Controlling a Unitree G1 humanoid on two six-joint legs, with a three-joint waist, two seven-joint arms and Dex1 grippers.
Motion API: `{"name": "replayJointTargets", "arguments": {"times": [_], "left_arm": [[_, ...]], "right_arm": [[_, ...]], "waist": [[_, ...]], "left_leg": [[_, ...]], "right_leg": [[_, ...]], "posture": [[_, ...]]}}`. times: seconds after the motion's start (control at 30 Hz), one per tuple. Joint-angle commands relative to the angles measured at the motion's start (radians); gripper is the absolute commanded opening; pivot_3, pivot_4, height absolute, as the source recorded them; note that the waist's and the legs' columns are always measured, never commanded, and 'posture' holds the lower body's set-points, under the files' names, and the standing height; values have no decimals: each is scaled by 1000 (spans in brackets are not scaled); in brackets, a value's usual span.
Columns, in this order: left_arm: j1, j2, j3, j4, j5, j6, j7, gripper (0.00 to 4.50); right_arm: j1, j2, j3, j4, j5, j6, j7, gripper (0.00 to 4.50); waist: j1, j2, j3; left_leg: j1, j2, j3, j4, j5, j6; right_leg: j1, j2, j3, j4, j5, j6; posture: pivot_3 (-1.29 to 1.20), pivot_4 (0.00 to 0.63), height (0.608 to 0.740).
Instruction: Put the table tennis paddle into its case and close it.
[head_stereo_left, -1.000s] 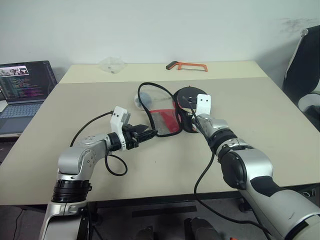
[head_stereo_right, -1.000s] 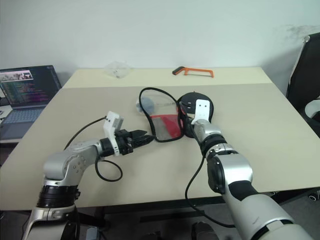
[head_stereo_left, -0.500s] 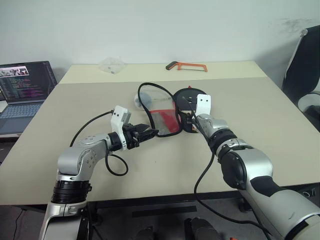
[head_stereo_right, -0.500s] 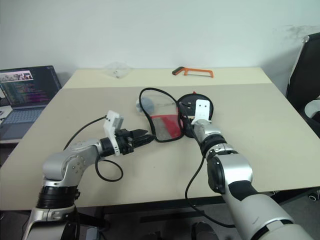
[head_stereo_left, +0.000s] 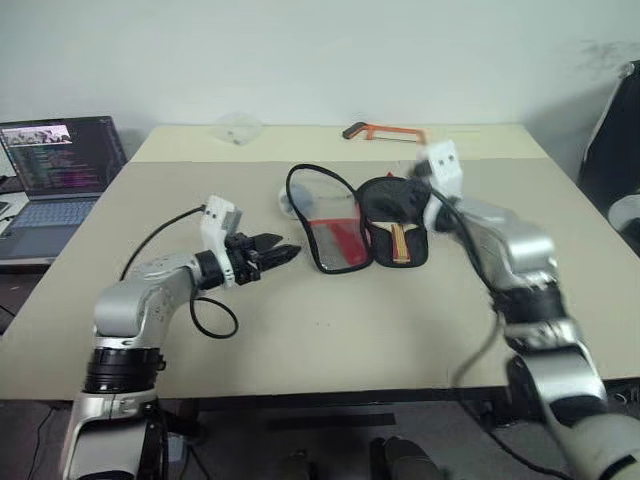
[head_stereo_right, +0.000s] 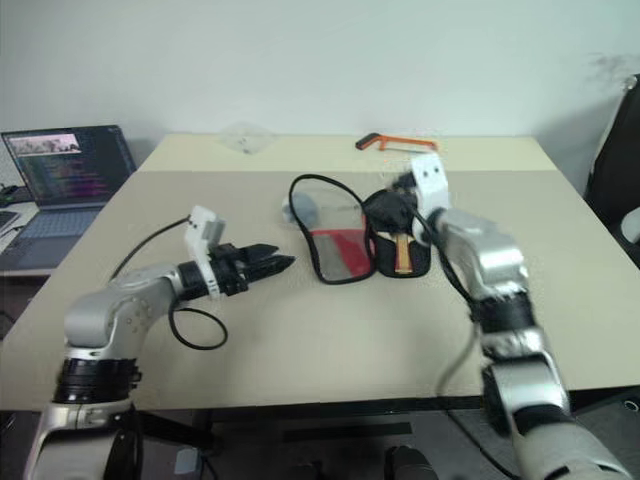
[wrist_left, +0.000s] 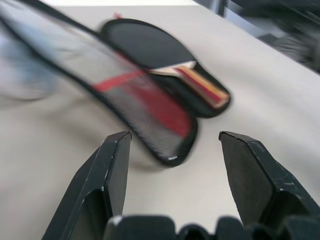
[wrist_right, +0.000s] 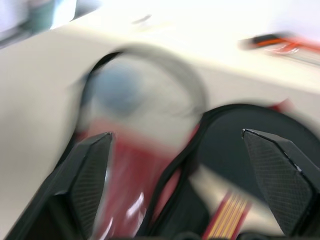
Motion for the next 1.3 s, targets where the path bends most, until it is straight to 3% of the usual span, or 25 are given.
{"name": "replayJointTargets", "arguments": {"times": [0.03,0.33,0.63,0.7,0.93,1.3], "left_arm": [[-58,15,-4,71,48,-82,-22,3060],[-231,-37,-174,404,281,-314,-47,3060],[-330,-82,-257,694,459,-553,-41,3060],[-347,-101,-268,746,489,-601,-39,2527],[-397,-202,-259,848,519,-672,-30,11],[-430,-365,-237,864,534,-771,83,11]], "right_arm": [[124,-124,-29,-177,52,-131,206,4464],[296,-299,-176,-207,89,-253,331,4464],[326,-354,-308,-254,167,-222,311,4464],[343,-366,-310,-265,169,-223,316,4500],[368,-393,-328,-277,180,-222,309,4500],[463,-471,-418,-274,182,-272,372,4500]], "waist": [[3,0,0],[-2,-1,1],[2,-2,1],[5,-2,1],[10,-3,1],[13,-3,2]], "left_leg": [[1,0,0,1,0,0],[27,0,3,1,0,0],[23,1,3,0,0,0],[23,0,3,0,0,0],[21,-1,3,1,0,0],[20,-1,3,1,0,0]], "right_leg": [[1,0,0,0,0,0],[25,5,1,-1,-4,7],[22,4,5,-1,-4,7],[22,4,5,-1,-4,7],[22,4,5,-2,-4,7],[23,4,5,-1,-4,8]], "posture": [[0,150,740],[0,150,740],[0,150,740],[0,150,740],[0,150,740],[0,150,740]]}}
